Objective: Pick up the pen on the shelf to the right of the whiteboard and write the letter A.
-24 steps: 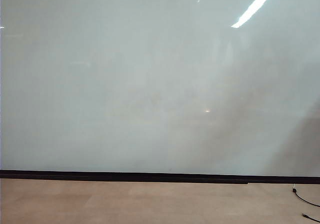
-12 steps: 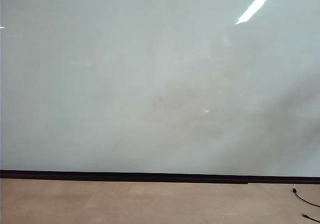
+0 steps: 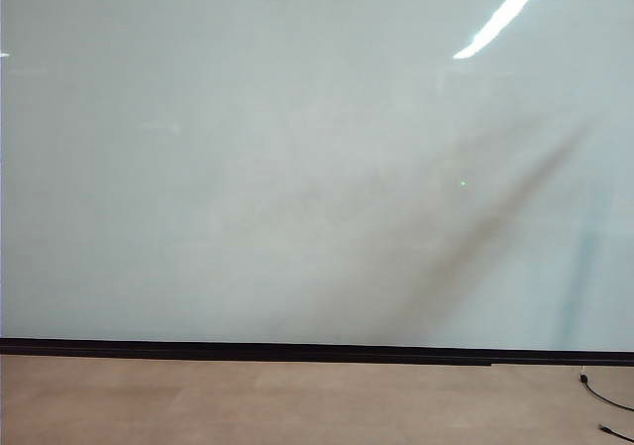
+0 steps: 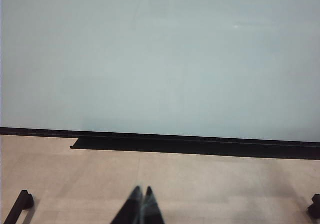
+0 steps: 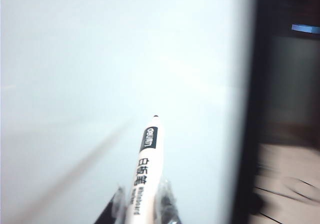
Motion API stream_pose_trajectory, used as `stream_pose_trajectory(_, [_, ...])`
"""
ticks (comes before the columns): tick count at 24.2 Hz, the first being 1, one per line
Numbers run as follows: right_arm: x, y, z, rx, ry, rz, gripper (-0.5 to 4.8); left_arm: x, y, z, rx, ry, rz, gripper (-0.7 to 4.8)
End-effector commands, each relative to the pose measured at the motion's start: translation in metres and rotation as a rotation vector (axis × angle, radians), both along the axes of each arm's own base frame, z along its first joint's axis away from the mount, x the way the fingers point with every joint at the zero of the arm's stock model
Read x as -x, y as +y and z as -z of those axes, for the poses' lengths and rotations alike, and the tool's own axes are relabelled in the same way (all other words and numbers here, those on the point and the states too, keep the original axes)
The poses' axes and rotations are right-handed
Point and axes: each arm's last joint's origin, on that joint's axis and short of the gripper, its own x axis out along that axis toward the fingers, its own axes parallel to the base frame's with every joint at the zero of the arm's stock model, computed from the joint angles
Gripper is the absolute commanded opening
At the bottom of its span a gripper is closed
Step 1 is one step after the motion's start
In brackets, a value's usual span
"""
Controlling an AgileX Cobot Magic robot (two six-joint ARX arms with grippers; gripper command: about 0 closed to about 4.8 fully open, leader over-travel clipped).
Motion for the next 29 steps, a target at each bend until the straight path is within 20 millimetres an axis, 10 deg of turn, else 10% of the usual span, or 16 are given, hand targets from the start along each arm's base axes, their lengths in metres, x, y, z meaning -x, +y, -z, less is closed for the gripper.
stream_pose_trajectory(1, [0.001, 0.022, -0.002, 0.075, 0.045, -0.132, -0.05, 0.0, 0.0, -0.001, -0.005, -0.009, 0.001, -0.05])
stream_pose_trajectory(18, [-0.056, 0.104, -0.034, 0.32, 0.164, -0.635, -0.05, 0.0, 0.0, -0.001, -0.005, -0.009, 0.001, -0.05])
stream_pose_trajectory(29, [-0.083, 0.147, -0.04, 0.372, 0.3, -0.615, -0.05, 0.0, 0.0, -0.001, -0.004, -0.009, 0.001, -0.05])
